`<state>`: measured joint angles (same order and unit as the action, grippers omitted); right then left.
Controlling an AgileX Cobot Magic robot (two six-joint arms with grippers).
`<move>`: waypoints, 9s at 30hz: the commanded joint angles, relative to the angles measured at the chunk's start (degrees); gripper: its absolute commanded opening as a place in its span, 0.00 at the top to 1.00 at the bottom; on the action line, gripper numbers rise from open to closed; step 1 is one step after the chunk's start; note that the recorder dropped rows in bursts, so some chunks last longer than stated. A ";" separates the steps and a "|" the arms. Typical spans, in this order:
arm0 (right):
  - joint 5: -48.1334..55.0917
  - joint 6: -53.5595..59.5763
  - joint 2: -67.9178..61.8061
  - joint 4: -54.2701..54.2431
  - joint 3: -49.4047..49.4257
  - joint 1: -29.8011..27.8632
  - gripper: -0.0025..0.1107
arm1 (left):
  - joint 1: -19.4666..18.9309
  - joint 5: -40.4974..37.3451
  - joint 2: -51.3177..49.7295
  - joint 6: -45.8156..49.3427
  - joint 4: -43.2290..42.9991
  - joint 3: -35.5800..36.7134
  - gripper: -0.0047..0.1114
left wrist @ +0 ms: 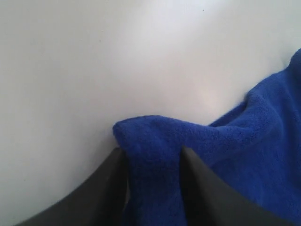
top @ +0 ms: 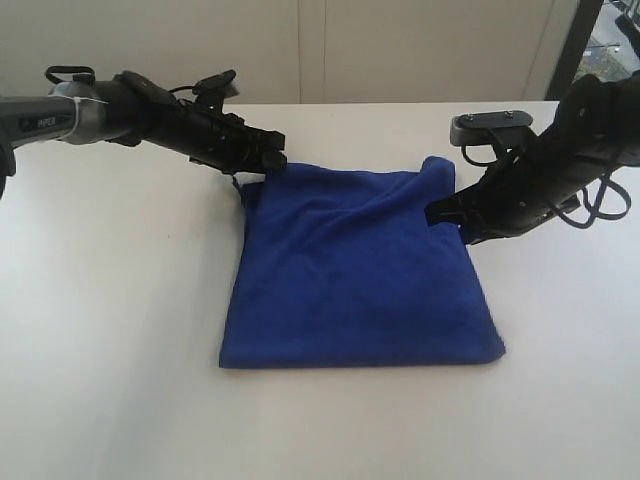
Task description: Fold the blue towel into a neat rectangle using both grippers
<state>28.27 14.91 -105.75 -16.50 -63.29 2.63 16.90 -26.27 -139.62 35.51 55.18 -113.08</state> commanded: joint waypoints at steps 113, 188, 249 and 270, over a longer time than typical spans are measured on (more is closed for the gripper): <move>9.05 -3.29 -18.35 3.95 -12.25 -0.38 0.98 | -1.09 4.04 -3.72 6.68 -2.92 -0.25 0.96; 12.18 -1.16 0.26 1.95 -12.76 -3.94 0.98 | -8.17 -25.44 9.05 -0.92 -12.75 -0.25 0.96; -2.60 65.89 19.64 4.96 27.29 5.97 0.63 | 15.81 -4.93 44.52 32.31 -29.26 54.41 0.57; -6.21 64.42 12.00 4.82 26.36 5.97 0.63 | 15.81 -1.53 35.13 33.77 -30.16 54.41 0.57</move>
<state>22.73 79.66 -92.97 -11.66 -36.70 8.60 32.54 -26.94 -104.00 69.08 24.44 -59.08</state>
